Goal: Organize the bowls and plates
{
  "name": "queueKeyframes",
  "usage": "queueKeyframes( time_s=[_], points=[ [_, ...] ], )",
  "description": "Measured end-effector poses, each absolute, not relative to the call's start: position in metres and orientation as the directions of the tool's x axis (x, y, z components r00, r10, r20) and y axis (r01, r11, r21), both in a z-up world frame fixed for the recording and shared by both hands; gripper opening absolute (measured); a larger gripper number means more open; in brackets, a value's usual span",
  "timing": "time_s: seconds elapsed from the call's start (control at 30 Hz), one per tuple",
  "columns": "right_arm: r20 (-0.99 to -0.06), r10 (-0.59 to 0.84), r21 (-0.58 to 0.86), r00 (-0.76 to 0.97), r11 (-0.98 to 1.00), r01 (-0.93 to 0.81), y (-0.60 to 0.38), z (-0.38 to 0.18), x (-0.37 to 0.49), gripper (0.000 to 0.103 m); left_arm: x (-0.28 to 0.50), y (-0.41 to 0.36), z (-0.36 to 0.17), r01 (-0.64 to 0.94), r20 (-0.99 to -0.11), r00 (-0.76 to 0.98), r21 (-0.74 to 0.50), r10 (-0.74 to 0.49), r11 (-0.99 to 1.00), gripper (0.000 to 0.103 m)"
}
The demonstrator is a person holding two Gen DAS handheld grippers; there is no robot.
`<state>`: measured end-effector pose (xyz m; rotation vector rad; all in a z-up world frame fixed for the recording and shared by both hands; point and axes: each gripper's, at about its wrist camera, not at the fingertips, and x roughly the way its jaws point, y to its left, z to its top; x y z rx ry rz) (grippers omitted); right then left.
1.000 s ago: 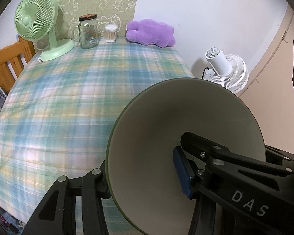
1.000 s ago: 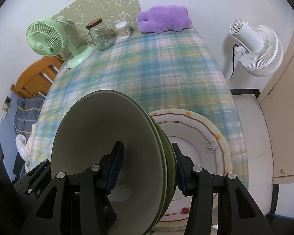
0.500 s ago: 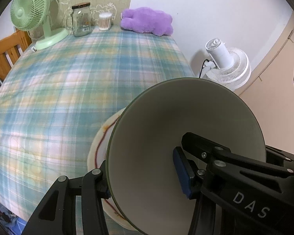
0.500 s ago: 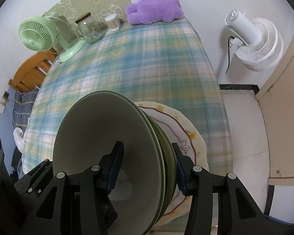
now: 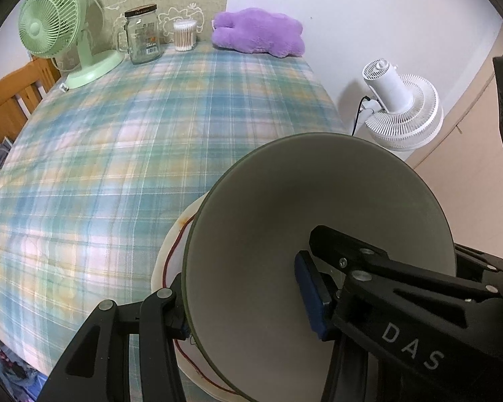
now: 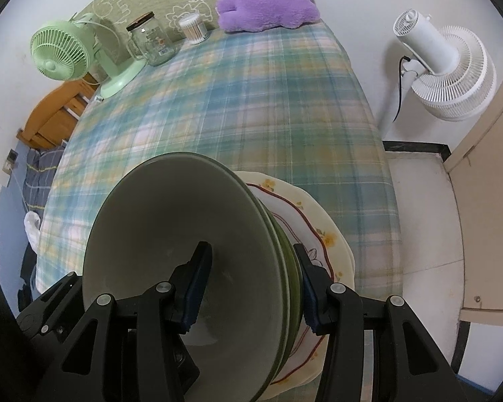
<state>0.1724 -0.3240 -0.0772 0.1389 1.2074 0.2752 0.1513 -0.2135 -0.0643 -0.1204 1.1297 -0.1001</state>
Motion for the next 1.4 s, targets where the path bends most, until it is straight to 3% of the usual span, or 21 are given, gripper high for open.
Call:
queueKeyframes(
  time_s=[0.23, 0.37, 0.5, 0.6, 1.07, 1.4],
  points=[
    [-0.892, 0.306, 0.277, 0.333, 0.952, -0.133, -0.331, -0.08, 0.168, 0.052, 0.147, -0.218, -0.063, 0.006, -0.904, 0.42, -0.084, -0.078, 0.996, 0.062],
    [-0.899, 0.263, 0.246, 0.349, 0.965, -0.093, -0.334, -0.079, 0.163, 0.061, 0.145, -0.221, -0.061, 0.007, -0.913, 0.404, -0.045, -0.044, 0.999, 0.065],
    [-0.895, 0.247, 0.238, 0.371, 0.969, -0.072, -0.337, -0.075, 0.159, 0.073, 0.142, -0.214, -0.053, -0.009, -0.908, 0.418, -0.003, 0.001, 1.0, 0.085],
    [-0.884, 0.232, 0.226, 0.406, 0.972, -0.064, -0.339, -0.068, 0.154, 0.076, 0.139, -0.212, -0.044, 0.008, -0.893, 0.45, -0.002, -0.006, 1.0, 0.093],
    [-0.783, 0.011, 0.044, 0.622, 0.998, 0.038, -0.313, 0.001, 0.125, 0.076, 0.13, -0.169, 0.009, 0.088, -0.78, 0.62, -0.035, -0.083, 0.995, 0.093],
    [-0.717, -0.002, 0.059, 0.697, 0.996, 0.063, -0.239, 0.024, 0.099, 0.076, 0.11, -0.08, 0.018, 0.078, -0.726, 0.683, -0.035, -0.079, 0.996, 0.093]
  ],
)
